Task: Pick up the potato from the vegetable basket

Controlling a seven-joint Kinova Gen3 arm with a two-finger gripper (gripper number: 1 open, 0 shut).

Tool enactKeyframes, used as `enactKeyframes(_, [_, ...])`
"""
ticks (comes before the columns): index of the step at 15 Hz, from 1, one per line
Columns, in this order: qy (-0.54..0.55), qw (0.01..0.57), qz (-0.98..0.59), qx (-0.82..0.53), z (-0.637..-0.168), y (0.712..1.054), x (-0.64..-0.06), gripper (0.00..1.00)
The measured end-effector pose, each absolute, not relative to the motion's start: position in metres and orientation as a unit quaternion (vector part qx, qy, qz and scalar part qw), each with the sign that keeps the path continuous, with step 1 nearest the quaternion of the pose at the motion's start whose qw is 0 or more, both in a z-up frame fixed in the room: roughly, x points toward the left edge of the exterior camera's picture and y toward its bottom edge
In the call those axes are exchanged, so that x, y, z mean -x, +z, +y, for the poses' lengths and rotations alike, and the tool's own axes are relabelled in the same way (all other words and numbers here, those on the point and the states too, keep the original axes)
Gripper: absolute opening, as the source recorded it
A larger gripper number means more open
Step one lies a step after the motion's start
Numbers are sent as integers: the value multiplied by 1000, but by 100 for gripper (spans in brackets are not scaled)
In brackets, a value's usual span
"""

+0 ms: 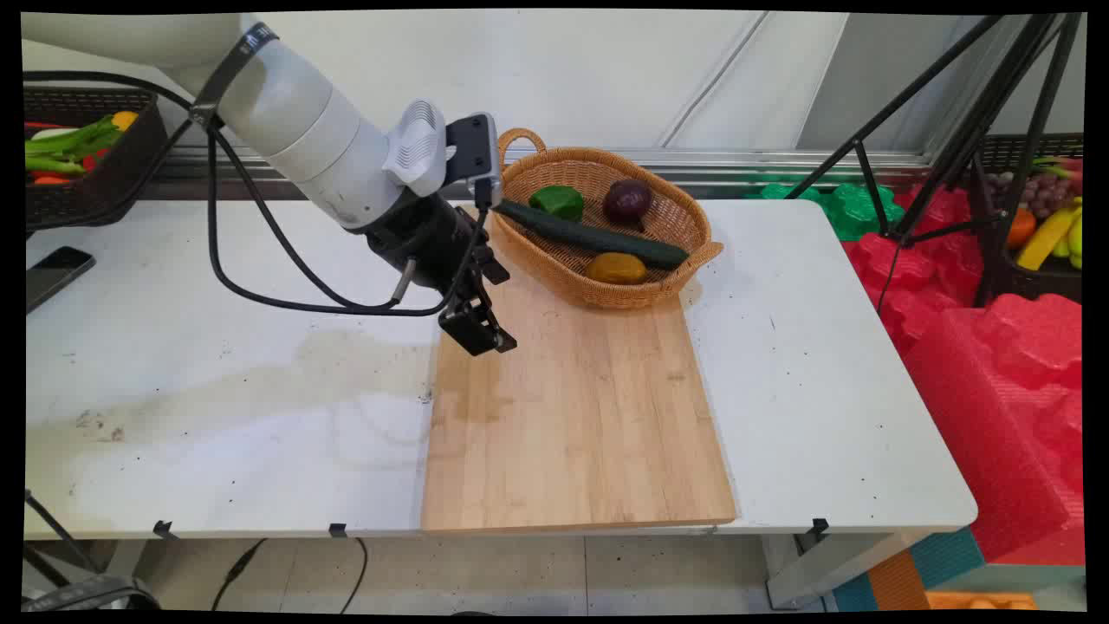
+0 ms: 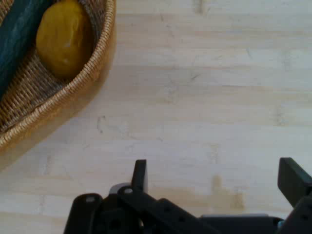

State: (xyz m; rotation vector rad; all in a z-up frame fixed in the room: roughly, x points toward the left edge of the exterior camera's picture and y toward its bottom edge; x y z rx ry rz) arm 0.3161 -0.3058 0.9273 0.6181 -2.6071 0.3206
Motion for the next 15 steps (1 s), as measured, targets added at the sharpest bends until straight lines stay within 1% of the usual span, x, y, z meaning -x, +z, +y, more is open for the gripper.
enactKeyframes(7, [128,221,-940,-226,-311,931,-315,100])
enactKeyframes(15, [154,237,-927,-248,-329,962,-302,100])
